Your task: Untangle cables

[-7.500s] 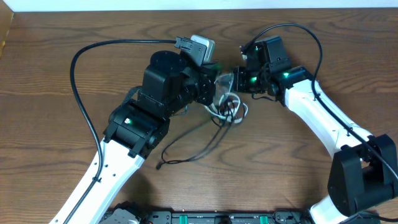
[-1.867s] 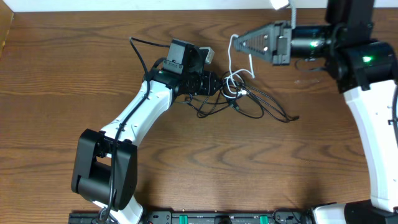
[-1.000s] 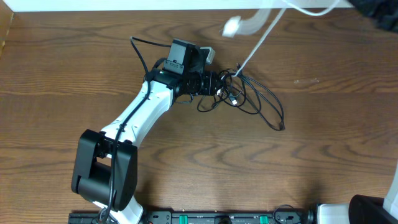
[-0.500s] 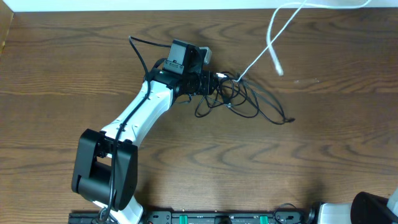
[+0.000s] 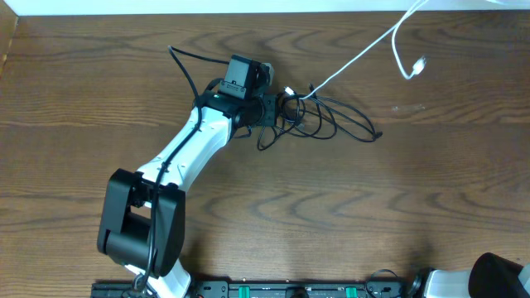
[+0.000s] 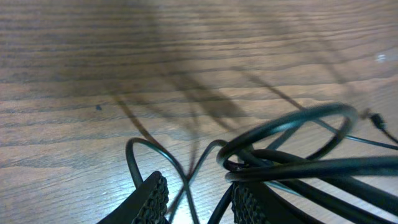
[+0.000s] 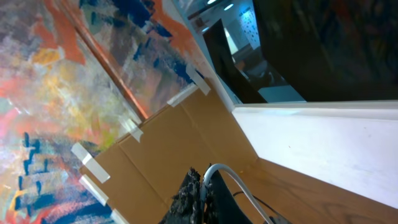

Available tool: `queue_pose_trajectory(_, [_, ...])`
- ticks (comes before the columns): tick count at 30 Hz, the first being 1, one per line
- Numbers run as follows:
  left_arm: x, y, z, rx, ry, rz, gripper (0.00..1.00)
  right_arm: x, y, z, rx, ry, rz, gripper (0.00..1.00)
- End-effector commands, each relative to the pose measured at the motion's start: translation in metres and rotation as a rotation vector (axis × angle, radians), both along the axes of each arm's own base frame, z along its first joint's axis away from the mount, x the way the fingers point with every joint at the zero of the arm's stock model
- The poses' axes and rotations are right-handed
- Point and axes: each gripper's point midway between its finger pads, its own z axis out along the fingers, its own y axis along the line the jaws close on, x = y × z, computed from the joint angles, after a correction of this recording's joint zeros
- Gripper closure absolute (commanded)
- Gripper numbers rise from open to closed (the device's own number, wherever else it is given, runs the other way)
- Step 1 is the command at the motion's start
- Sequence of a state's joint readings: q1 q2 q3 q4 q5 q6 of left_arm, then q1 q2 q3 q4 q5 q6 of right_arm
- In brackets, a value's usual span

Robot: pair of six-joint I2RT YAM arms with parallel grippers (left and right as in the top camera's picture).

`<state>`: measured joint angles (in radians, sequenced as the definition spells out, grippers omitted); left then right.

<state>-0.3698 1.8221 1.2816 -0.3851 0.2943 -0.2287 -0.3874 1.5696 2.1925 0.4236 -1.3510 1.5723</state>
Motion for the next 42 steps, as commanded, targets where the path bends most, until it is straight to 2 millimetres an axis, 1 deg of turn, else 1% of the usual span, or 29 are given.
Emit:
queue_pose_trajectory(1, [0.001,0.019,-0.03,0.106,0.039,0.047,0.64,-0.013,-0.005,0.02,0.044,-0.039,-0.054,0.98])
queue_pose_trajectory(4, [0.006,0.03,-0.032,0.161,0.018,0.081,0.65,-0.007,-0.012,0.013,0.03,-0.007,-0.071,0.98])
queue_pose_trajectory(7, [0.014,0.045,-0.03,0.233,-0.021,0.132,0.65,-0.005,-0.012,-0.003,-0.031,0.037,-0.047,0.98])
queue_pose_trajectory(9, [0.017,0.053,-0.023,0.257,-0.042,0.156,0.65,-0.004,-0.012,-0.015,-0.065,0.077,-0.022,0.98])
queue_pose_trajectory(10, [0.018,0.055,-0.016,0.258,-0.056,0.163,0.65,-0.002,-0.012,-0.019,-0.073,0.091,-0.016,0.98])
queue_pose_trajectory(11, [0.018,0.056,-0.007,0.254,-0.073,0.167,0.65,0.0,-0.013,-0.022,-0.075,0.102,-0.013,0.99])
queue_pose_trajectory(13, [0.017,0.056,0.02,0.237,-0.127,0.157,0.65,0.003,-0.014,-0.026,-0.075,0.114,-0.014,0.98])
queue_pose_trajectory(14, [0.015,0.052,0.035,0.219,-0.158,0.125,0.64,0.004,-0.015,-0.027,-0.076,0.115,-0.016,0.98])
queue_pose_trajectory(15, [0.01,0.046,0.05,0.19,-0.185,0.076,0.61,0.005,-0.015,-0.028,-0.078,0.114,-0.016,0.98])
queue_pose_trajectory(17, [-0.005,0.03,0.082,0.106,-0.233,-0.033,0.55,0.005,-0.015,-0.029,-0.08,0.113,-0.016,0.99])
queue_pose_trajectory(19, [-0.026,0.012,0.114,0.009,-0.283,-0.164,0.51,0.005,-0.015,-0.029,-0.081,0.109,-0.017,0.99])
queue_pose_trajectory(21, [-0.046,-0.002,0.137,-0.062,-0.327,-0.282,0.51,0.005,-0.015,-0.029,-0.082,0.108,-0.017,0.98])
queue_pose_trajectory(23, [-0.062,-0.015,0.154,-0.111,-0.363,-0.371,0.51,0.005,-0.015,-0.029,-0.083,0.105,-0.017,0.98])
queue_pose_trajectory(24, [-0.067,-0.02,0.158,-0.122,-0.372,-0.391,0.51,0.005,-0.015,-0.029,-0.084,0.106,-0.017,0.98])
queue_pose_trajectory(26, [-0.075,-0.03,0.16,-0.133,-0.375,-0.424,0.5,0.004,-0.015,-0.029,-0.086,0.106,-0.014,0.98])
queue_pose_trajectory(29, [-0.088,-0.05,0.155,-0.154,-0.355,-0.487,0.49,0.004,-0.014,-0.03,-0.09,0.108,-0.009,0.99])
queue_pose_trajectory(33, [-0.118,-0.083,0.153,-0.257,-0.304,-0.631,0.49,0.003,-0.014,-0.031,-0.098,0.111,-0.001,0.99])
queue_pose_trajectory(34, [-0.123,-0.088,0.153,-0.274,-0.294,-0.652,0.49,0.002,-0.013,-0.031,-0.099,0.112,0.0,0.99])
queue_pose_trajectory(35, [-0.127,-0.092,0.153,-0.286,-0.288,-0.667,0.46,0.002,-0.013,-0.032,-0.1,0.112,0.001,0.99])
queue_pose_trajectory(37, [-0.13,-0.096,0.154,-0.295,-0.286,-0.682,0.43,0.002,-0.013,-0.032,-0.1,0.112,0.002,0.99])
queue_pose_trajectory(42, [-0.125,-0.1,0.155,-0.311,-0.308,-0.69,0.39,0.002,-0.013,-0.032,-0.1,0.112,0.002,0.98])
